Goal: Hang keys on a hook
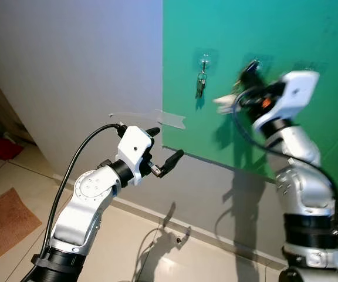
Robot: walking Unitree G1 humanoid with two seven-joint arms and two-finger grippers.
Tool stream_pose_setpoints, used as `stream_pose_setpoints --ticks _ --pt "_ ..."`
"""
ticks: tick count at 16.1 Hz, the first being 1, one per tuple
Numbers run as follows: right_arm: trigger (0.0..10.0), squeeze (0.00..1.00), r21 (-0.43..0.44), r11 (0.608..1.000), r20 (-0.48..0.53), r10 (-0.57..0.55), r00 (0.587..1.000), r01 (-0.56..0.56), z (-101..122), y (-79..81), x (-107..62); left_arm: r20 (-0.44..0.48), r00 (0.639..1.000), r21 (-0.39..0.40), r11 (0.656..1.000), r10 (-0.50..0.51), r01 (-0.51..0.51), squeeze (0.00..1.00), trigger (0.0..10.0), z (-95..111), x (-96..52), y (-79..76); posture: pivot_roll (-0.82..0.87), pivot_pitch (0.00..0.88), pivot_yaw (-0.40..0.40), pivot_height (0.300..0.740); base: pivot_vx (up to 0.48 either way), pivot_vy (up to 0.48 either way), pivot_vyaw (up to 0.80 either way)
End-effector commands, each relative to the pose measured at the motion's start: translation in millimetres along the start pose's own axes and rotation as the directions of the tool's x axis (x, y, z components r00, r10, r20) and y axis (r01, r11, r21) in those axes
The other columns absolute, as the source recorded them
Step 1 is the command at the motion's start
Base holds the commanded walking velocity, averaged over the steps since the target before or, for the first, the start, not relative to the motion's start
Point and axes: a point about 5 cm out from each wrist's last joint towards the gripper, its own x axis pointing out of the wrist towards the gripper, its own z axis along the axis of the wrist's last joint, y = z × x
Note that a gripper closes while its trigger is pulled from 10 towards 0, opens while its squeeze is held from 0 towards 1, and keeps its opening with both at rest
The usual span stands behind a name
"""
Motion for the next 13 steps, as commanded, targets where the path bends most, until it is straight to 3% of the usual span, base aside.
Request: stream_pose_setpoints --ticks 1,6,13 --pt "10.0 0.00 0.009 1.000 0.030 -0.009 1.000 0.009 5.9 -3.0 2.2 0.003 1.000 0.001 1.000 -0.019 0.019 0.00 10.0 2.4 2.0 -0.6 -0.05 0.000 -0.005 0.740 0.000 0.000 0.00" --pt "10.0 0.00 -0.003 1.000 0.056 -0.028 0.998 0.028 12.5 -8.6 3.6 0.005 1.000 0.005 1.000 -0.027 0.027 0.00 10.0 3.0 2.9 -1.1 -0.05 0.000 -0.003 0.740 0.000 0.000 0.00" --pt "10.0 0.00 -0.019 0.997 -0.010 -0.068 0.998 0.068 1.9 -18.9 -11.0 0.006 0.999 0.012 0.999 -0.032 0.032 0.00 10.0 3.6 3.5 -1.0 -0.06 0.000 -0.002 0.740 0.000 0.000 0.00"
